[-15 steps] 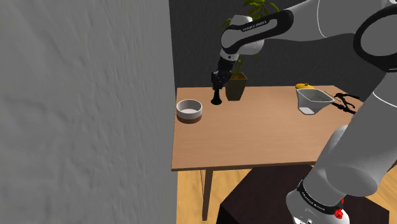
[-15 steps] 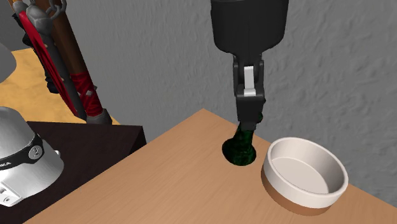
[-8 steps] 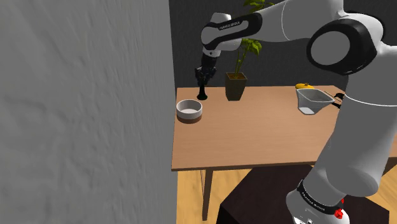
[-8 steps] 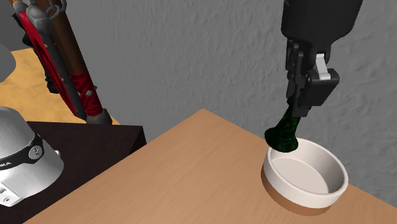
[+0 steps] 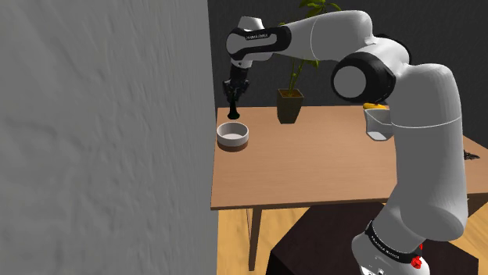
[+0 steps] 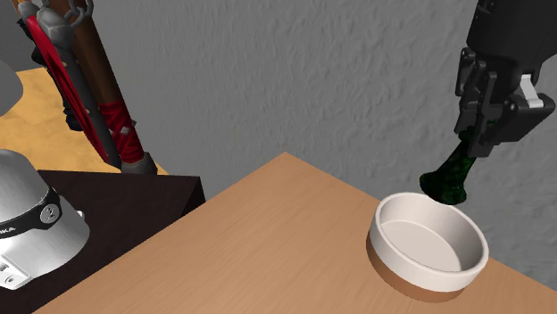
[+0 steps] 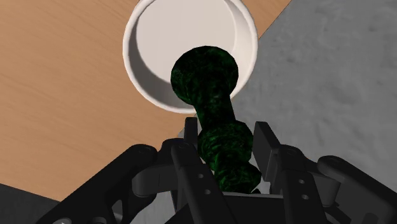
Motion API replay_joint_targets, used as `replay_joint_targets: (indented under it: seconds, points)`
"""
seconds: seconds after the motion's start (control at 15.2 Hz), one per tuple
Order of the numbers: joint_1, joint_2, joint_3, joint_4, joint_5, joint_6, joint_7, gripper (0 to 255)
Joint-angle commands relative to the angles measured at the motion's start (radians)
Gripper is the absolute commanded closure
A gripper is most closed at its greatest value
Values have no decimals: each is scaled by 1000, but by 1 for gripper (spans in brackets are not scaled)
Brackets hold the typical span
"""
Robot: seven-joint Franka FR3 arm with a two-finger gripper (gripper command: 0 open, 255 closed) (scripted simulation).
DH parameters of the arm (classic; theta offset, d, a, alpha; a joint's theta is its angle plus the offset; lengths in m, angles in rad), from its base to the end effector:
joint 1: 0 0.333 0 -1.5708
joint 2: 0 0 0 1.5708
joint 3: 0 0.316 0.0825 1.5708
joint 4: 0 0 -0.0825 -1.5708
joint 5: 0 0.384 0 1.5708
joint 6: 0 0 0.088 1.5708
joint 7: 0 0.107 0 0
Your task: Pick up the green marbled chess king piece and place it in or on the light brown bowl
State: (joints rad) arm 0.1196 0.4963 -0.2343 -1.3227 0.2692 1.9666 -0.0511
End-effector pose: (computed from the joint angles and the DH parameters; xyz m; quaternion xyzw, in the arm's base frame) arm 0.7174 -0.0298 0.4721 -0.9925 0.0553 -0.0858 0.0669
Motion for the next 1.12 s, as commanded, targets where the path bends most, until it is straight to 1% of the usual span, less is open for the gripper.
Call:
replay_joint_targets:
  seconds: [0.0,0.86,1.06]
  points:
    - [1,8,2,-13,3,22,-3,255]
    - [5,43,12,-134,25,174,-35,255]
    - [5,46,13,-139,27,182,-37,255]
